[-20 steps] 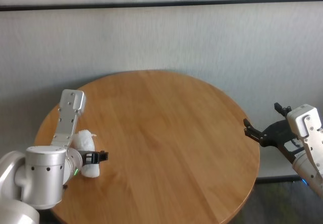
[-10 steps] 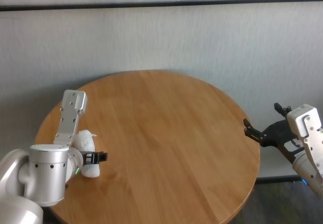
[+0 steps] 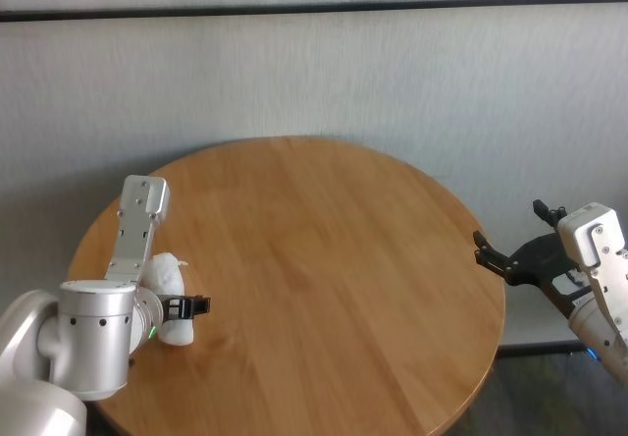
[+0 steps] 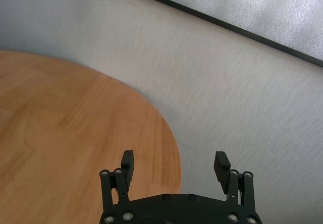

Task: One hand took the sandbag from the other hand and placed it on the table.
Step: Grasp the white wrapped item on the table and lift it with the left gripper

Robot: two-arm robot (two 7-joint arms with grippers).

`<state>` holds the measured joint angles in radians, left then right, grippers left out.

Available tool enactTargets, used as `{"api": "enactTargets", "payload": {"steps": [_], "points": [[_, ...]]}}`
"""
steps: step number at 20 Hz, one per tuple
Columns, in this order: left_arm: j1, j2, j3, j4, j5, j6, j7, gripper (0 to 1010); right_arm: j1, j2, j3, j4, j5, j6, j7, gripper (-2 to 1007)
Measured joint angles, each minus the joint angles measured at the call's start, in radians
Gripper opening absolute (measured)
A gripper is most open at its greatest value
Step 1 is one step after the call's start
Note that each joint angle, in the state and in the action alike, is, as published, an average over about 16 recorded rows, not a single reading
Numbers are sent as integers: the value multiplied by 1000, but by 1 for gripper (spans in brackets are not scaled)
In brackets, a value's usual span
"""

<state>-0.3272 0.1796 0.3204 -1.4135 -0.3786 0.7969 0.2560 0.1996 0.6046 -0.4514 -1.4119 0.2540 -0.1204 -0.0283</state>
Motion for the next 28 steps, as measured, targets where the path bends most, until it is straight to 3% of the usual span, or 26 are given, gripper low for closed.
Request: {"api": "enactTargets", "payload": {"steps": [8, 21, 28], "points": [[0, 2, 1, -2, 0, -1, -1, 954, 0, 0, 0, 0, 0, 0, 0, 1001], [1, 5, 3, -5, -2, 0, -1, 683, 0, 0, 0, 0, 0, 0, 0, 1000], [1, 5, 4, -6, -2, 1, -1, 595, 0, 0, 0, 0, 0, 0, 0, 1000]]}}
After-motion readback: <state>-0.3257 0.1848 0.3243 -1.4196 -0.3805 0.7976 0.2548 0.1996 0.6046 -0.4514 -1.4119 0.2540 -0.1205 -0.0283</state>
